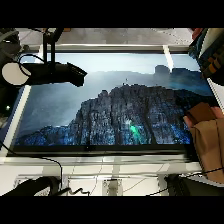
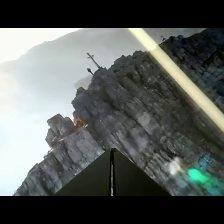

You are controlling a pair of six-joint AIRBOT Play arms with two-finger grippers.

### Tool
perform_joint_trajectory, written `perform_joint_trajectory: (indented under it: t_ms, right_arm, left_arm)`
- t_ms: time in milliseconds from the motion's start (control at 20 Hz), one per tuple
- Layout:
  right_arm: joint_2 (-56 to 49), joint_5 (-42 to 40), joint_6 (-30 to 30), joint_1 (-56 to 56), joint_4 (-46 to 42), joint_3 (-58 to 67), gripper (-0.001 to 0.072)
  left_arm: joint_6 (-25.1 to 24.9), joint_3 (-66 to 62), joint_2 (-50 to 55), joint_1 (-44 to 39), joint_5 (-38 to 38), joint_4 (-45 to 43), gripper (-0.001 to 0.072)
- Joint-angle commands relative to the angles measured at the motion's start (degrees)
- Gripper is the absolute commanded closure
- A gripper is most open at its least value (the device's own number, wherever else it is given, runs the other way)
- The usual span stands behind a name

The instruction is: Fold the clothes and pants, and hang the long-sleeved shirts on hangers.

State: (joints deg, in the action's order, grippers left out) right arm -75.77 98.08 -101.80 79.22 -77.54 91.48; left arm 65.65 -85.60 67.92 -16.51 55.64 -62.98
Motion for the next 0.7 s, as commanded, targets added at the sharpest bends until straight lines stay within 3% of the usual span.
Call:
perform_joint_trajectory:
  t_ms: [0,200,300,500,550,650]
  right_arm:
    - [-0.13,-3.52,4.24,-5.97,12.61,0.0,0.0681]
    - [-0.11,-4.72,8.5,-28.37,14.03,0.0,0.0681]
    - [-0.11,-4.7,16.04,-40.79,12.68,0.0,0.068]
    - [-0.13,-6.01,25.59,-60.63,9.25,0.0,0.068]
    - [-0.13,-7.63,25.42,-63.89,3.93,0.0,0.0681]
    - [-0.13,-13.42,15.72,-68.74,-10.64,0.0,0.0681]
  left_arm:
    - [-0.02,-0.07,-0.04,0.07,0.13,0.0,0.0692]
    - [-0.02,-0.07,-0.02,0.07,0.13,-0.02,0.0692]
    - [-0.02,-0.07,-0.02,0.07,0.13,-0.02,0.0692]
    - [-0.02,-0.07,-0.02,0.07,0.13,0.0,0.0692]
    - [-0.02,-0.07,-0.02,0.07,0.13,0.0,0.0691]
    - [-0.02,-0.07,-0.02,0.07,0.13,-0.02,0.0692]
